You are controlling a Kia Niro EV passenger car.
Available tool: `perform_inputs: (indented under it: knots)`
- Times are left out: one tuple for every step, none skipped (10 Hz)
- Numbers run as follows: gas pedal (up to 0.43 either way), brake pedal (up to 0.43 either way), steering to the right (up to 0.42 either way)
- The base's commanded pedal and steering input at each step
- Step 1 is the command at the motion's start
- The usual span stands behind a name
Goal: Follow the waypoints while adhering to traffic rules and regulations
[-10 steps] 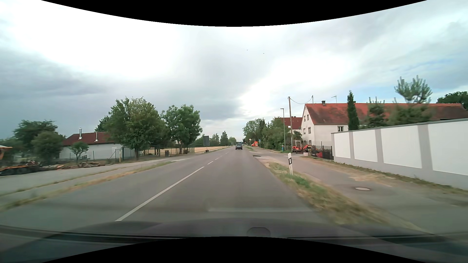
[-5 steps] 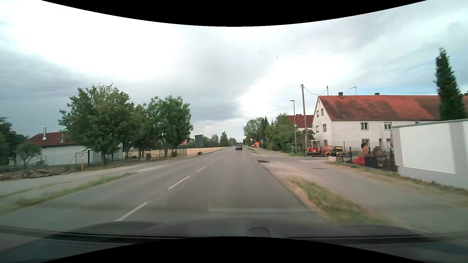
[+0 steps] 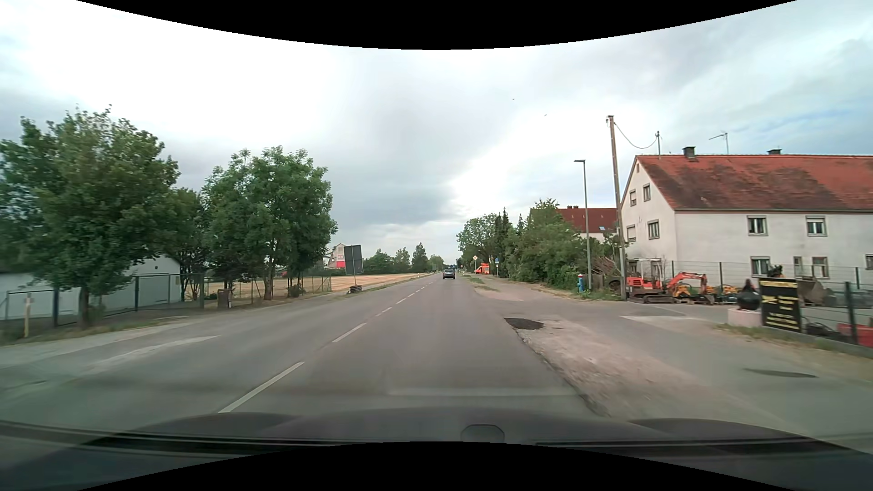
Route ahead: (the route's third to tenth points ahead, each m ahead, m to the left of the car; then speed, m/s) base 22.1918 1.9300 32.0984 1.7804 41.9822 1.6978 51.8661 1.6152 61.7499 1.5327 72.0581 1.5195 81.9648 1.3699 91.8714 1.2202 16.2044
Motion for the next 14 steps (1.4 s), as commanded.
perform_inputs:
  knots:
    - [0.15, 0.0, -0.007]
    - [0.15, 0.0, -0.006]
    - [0.15, 0.0, -0.005]
    - [0.15, 0.0, -0.004]
    - [0.15, 0.0, -0.003]
    - [0.15, 0.0, -0.003]
    - [0.15, 0.0, -0.003]
    - [0.15, 0.0, -0.003]
    - [0.15, 0.0, -0.003]
    - [0.15, 0.0, -0.003]
    - [0.15, 0.0, -0.003]
    - [0.15, 0.0, 0.0]
    - [0.15, 0.0, 0.002]
    - [0.15, 0.0, 0.002]
